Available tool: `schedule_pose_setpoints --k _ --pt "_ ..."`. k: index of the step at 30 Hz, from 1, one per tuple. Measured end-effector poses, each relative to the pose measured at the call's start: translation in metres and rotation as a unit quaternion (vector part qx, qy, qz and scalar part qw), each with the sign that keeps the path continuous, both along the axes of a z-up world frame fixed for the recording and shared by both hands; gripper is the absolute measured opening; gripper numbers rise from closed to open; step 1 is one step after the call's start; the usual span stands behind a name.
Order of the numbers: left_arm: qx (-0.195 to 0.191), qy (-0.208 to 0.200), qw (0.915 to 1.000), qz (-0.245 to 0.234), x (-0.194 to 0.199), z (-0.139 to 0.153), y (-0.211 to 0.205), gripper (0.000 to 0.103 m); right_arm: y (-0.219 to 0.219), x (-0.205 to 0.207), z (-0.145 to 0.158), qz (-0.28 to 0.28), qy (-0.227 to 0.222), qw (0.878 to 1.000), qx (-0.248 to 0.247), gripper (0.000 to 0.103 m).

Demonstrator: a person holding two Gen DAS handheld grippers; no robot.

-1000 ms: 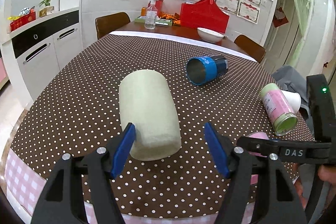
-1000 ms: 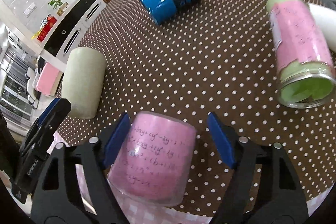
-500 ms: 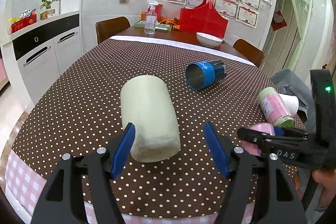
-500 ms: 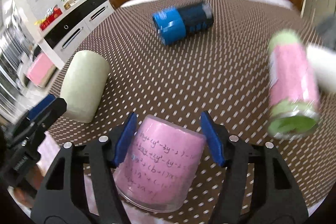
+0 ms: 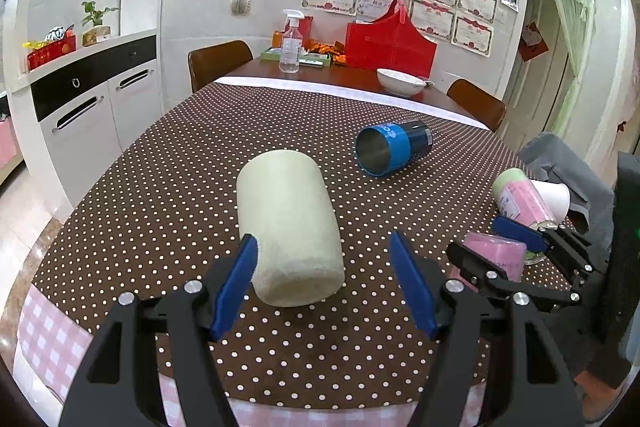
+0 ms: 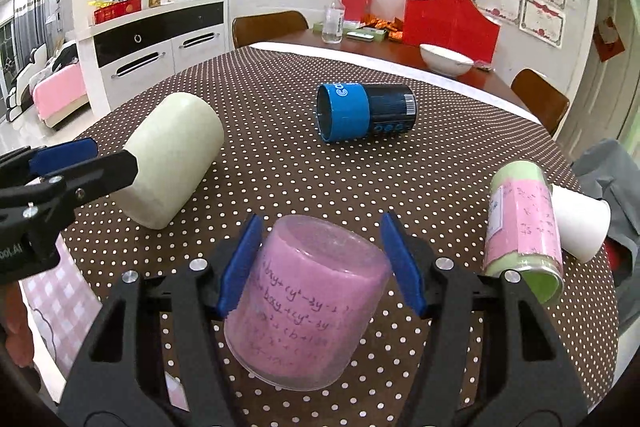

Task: Flip cup upside down
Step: 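Lower the inverted pink cup onto the cloth and open the right gripper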

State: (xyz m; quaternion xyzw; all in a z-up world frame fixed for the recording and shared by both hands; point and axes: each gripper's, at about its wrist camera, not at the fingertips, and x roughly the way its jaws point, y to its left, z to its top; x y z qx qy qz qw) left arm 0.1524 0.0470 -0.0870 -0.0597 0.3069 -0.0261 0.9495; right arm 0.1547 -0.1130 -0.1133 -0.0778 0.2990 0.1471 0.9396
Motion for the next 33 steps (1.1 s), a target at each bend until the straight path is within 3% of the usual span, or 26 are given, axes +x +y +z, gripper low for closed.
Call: schedule_pose_setpoints --k 7,13,24,33 --pt "0.003 0.000 1.0000 -0.001 -0.011 -0.002 0.000 0.067 0.002 -0.010 -0.006 -0.005 0.009 0.999 0.035 0.070" --pt "0.012 -0.005 0.9999 -0.004 -0.023 0.000 -0.003 0.067 0.004 -0.025 0.003 -0.015 -0.013 0.999 0.045 0.072" --pt "0.024 -0.054 0.9981 -0.018 -0.056 0.022 -0.015 0.067 -0.016 -0.070 0.033 -0.049 -0.070 0.994 0.063 0.081" --pt "0.038 -0.116 0.9922 -0.027 -0.095 0.050 -0.031 0.068 -0.033 -0.115 0.057 -0.070 -0.120 0.987 0.081 0.083"
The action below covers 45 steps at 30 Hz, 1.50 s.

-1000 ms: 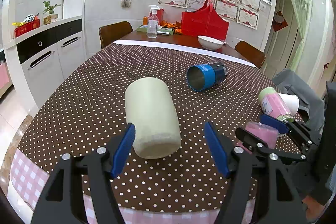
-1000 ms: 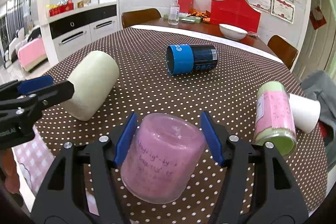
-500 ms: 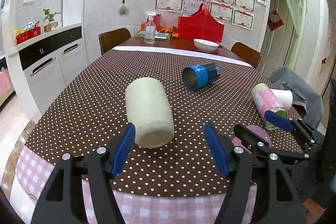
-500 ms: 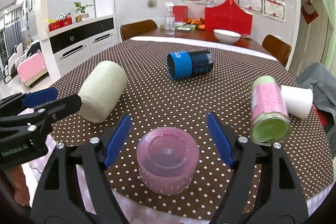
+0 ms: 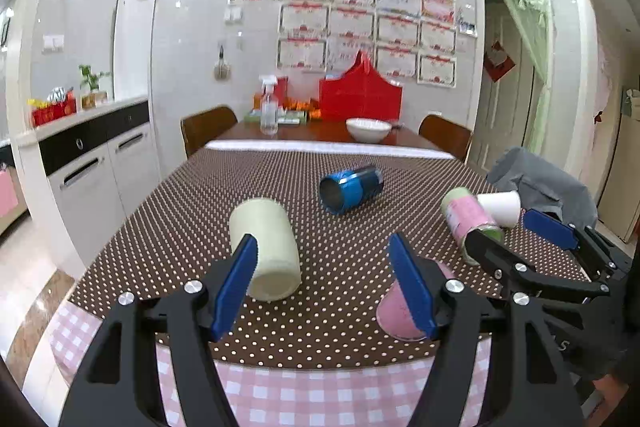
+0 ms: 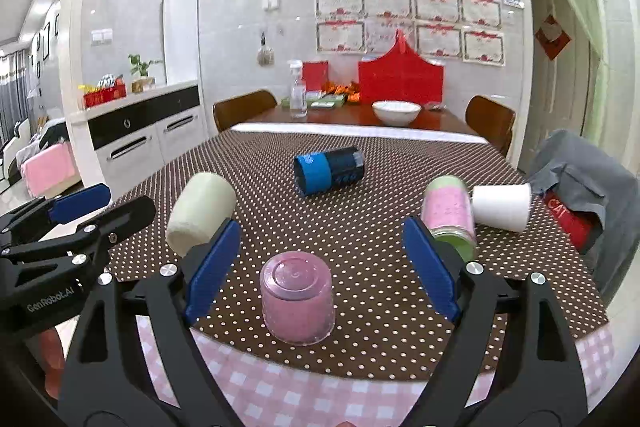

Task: Flip cup upside down

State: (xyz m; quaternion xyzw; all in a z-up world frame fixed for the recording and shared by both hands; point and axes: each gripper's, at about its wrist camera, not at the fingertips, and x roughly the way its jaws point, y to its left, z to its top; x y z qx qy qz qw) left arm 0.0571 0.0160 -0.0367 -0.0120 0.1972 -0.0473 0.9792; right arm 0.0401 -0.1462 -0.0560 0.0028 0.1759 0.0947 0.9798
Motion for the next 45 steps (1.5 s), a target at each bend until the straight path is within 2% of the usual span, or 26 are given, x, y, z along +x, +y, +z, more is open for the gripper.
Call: schedule_pose_setpoints --k 7,15,21,25,45 --pt "0.009 -0.035 0.9993 -0.001 -0.031 0.018 -0.011 0.068 -0.010 -0.033 0.017 -0.010 -0.034 0.999 0.009 0.084" --pt "0.030 -0.084 0.9960 0.007 -0.062 0.038 -0.022 0.075 -0.019 -0.067 0.030 -0.024 -0.073 0.997 0.016 0.087" --pt "0.037 -0.108 0.9934 0.004 -0.073 0.045 -0.031 0.075 -0.024 -0.078 0.034 -0.033 -0.090 0.995 0.021 0.090" --pt "0.037 -0.113 0.9930 0.004 -0.075 0.045 -0.031 0.075 -0.027 -0.079 0.033 -0.037 -0.094 0.995 0.025 0.094" --pt "0.044 -0.133 0.9901 0.013 -0.078 0.044 -0.031 0.075 -0.027 -0.078 0.033 -0.037 -0.093 0.995 0.025 0.095"
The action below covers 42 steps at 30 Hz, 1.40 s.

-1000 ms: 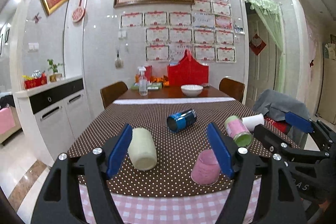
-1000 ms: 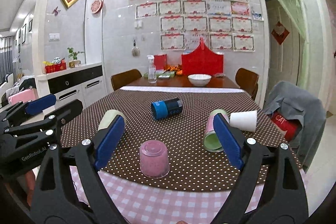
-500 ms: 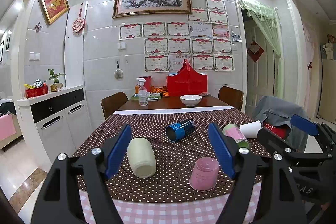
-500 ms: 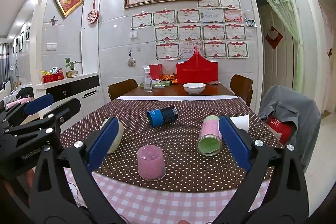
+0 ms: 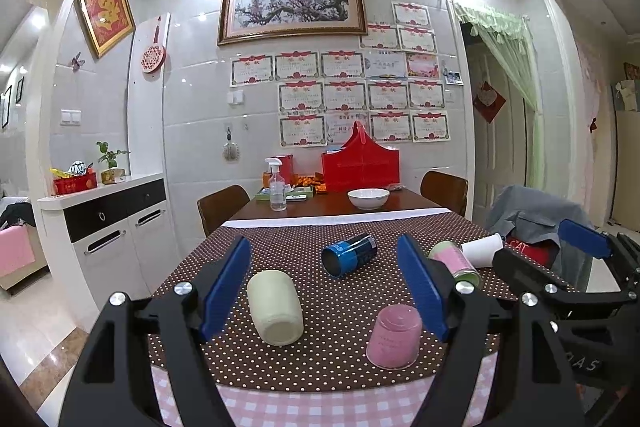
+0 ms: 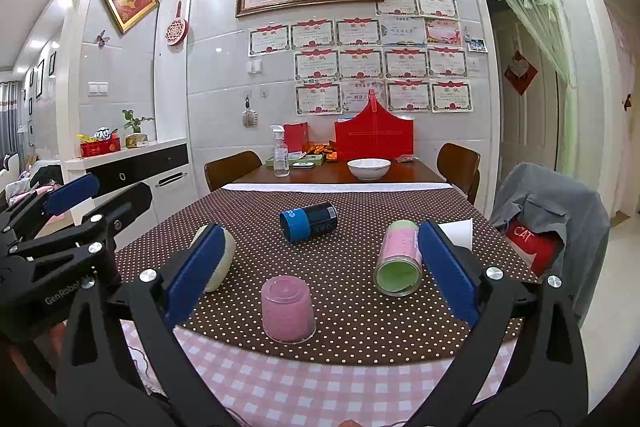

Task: Flip cup upside down

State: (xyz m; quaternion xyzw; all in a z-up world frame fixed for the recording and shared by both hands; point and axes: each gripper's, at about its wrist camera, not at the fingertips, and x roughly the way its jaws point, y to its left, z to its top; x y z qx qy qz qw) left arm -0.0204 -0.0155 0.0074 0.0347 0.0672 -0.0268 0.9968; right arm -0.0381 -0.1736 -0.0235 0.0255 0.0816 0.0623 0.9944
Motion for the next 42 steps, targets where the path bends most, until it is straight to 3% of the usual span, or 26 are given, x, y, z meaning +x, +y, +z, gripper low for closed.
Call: schedule_pose_setpoints --k 42 --pt "0.005 -0.011 0.9999 0.008 -0.0041 -0.0067 0.0044 0.075 -0.0008 -0.0018 -0.0007 0.000 0.001 1.000 0.001 0.095"
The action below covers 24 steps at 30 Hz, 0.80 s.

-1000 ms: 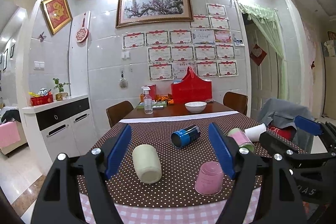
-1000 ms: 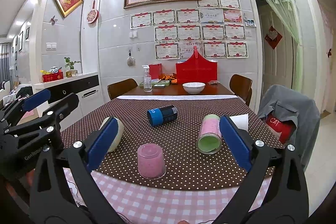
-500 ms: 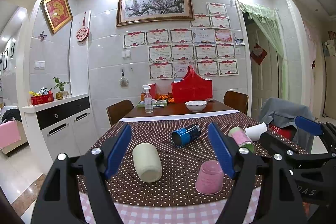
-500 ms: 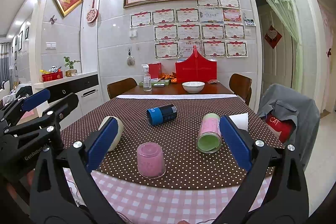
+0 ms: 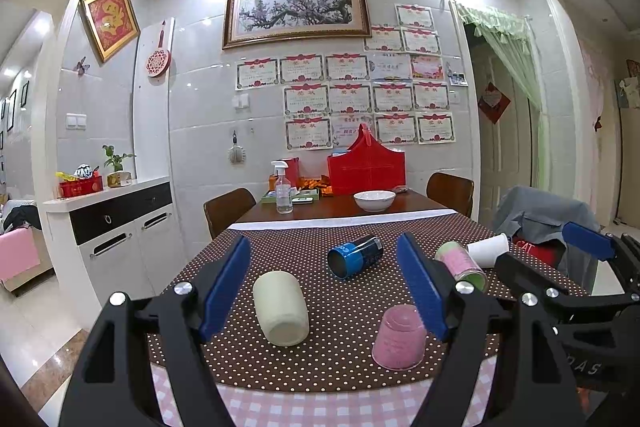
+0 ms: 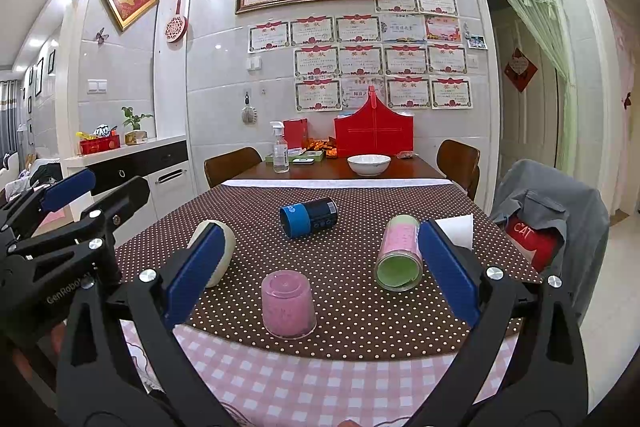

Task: Flip cup upside down

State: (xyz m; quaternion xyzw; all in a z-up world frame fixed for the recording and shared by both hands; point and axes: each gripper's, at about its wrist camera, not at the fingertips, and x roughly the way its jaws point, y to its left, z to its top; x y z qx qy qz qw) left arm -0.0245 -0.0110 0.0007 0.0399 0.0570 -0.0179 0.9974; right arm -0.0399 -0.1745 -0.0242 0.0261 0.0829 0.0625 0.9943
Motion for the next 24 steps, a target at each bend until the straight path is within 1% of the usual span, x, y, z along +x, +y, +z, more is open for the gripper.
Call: schedule_pose_setpoints --k 24 --pt "-0.001 0.002 1.0000 0.002 0.0006 -0.0033 0.0053 0.075 0.0005 -0.0001 0.0012 0.000 0.000 1.000 0.000 0.095"
